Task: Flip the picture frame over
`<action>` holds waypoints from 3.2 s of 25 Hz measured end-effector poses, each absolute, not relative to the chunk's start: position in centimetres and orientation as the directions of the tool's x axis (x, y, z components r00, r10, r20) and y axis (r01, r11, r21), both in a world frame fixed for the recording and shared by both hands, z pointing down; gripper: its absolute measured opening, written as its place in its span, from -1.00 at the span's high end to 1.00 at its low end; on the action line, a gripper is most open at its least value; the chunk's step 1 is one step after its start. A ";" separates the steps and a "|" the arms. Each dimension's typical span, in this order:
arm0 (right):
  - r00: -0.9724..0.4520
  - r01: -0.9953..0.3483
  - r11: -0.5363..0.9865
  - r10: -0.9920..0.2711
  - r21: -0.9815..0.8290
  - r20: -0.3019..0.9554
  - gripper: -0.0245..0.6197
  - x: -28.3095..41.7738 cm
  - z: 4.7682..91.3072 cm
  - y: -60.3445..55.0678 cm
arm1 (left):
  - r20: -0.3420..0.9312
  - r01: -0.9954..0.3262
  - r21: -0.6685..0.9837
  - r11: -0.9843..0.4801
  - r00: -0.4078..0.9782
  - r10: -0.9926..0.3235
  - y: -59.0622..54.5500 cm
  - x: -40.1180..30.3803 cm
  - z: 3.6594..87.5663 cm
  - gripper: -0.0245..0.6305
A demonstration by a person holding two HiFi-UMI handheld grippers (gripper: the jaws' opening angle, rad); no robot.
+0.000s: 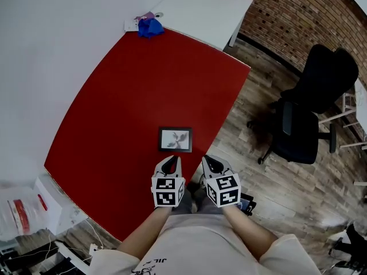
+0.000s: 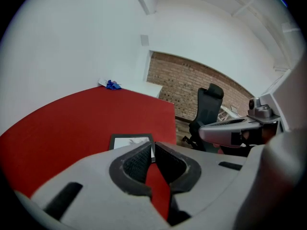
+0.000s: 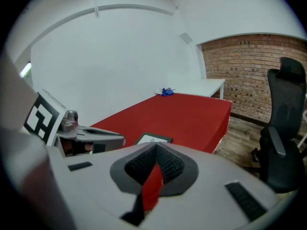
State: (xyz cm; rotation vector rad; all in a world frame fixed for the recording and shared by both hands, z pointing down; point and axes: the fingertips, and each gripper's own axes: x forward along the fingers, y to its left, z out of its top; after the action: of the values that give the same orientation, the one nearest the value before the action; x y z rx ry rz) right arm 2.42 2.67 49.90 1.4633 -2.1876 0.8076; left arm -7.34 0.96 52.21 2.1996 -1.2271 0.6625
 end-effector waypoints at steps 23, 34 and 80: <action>-0.343 -0.937 0.189 -0.664 -0.295 0.664 0.91 6.0 56.8 0.0 | 0.857 -0.892 0.153 -0.426 0.334 -0.392 -4.7 -0.4 64.0 0.52; -0.367 -0.925 0.187 -0.661 -0.329 0.654 0.91 6.9 57.4 0.0 | 0.888 -0.930 0.112 -0.351 0.253 -0.385 -4.8 -0.6 65.7 0.60; -0.616 -0.781 0.553 -0.601 -0.291 0.510 0.91 -0.7 54.8 -3.4 | -0.089 0.085 0.996 -0.034 0.816 -0.572 -8.2 -3.8 49.8 0.72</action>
State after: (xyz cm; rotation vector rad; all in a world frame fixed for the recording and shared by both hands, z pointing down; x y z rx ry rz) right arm -0.71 -3.38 54.84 1.1322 -2.4401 0.7113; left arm -3.78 -8.16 49.79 1.5229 -0.4056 -0.5507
